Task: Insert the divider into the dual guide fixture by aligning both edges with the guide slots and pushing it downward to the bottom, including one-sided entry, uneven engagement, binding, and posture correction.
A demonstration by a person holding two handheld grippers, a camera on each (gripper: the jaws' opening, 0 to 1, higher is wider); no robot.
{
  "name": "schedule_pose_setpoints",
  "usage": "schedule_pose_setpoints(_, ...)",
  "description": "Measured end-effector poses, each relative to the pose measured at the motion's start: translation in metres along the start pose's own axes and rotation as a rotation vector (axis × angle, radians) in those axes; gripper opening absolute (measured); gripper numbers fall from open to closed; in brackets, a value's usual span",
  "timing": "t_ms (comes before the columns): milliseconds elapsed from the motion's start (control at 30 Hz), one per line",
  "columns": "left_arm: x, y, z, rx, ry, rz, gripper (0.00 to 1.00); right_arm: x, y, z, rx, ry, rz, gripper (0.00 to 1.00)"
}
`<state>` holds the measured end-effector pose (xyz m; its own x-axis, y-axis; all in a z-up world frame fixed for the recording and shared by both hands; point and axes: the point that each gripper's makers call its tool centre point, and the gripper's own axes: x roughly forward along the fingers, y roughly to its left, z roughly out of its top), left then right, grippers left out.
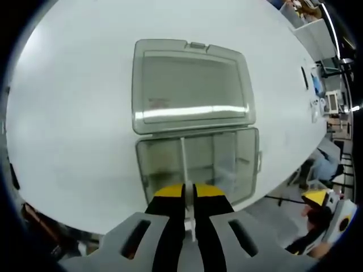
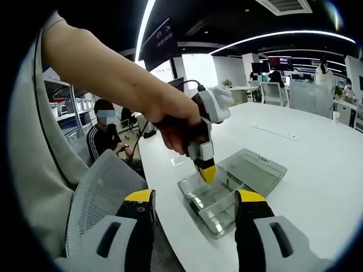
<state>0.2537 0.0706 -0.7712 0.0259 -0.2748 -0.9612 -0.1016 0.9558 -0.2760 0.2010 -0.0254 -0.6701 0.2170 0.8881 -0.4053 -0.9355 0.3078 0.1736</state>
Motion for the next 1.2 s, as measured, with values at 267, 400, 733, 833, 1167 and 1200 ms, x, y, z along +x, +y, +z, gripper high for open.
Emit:
schedule_pose_setpoints(267,0.0012,-0.0002,0.0002,0.007,0.000,0.005,0.02,-0.0005,-0.0002,-0.0009,0.002,0.000,-0.001,0.53)
schedule_pose_setpoints(400,0.0021,-0.0002,0.0001,0.008,0.000,0.007,0.02,-0.0008,-0.0006,-0.0015,0.005,-0.002,-0.002,0.53)
schedule_pose_setpoints(733,0.0036,0.0017,0.0001,0.028,0.004,0.025,0.02,-0.0009,-0.0018,-0.0021,0.006,0.000,-0.004,0.53)
schedule_pose_setpoints(833,0.0039,0.0022,-0.0001,0.037,0.006,0.034,0.02,-0.0005,-0.0014,-0.0016,0.006,0.000,-0.003,0.53)
schedule_pose_setpoints(1167,0.0071,0.0005,0.0008,0.039,0.007,0.034,0.02,-0.0009,-0.0014,-0.0024,0.008,0.002,-0.003,0.53)
schedule_pose_setpoints(1200,0.0070,0.0009,0.0007,0.042,0.007,0.037,0.02,-0.0011,-0.0014,-0.0024,0.007,0.002,-0.003,0.53)
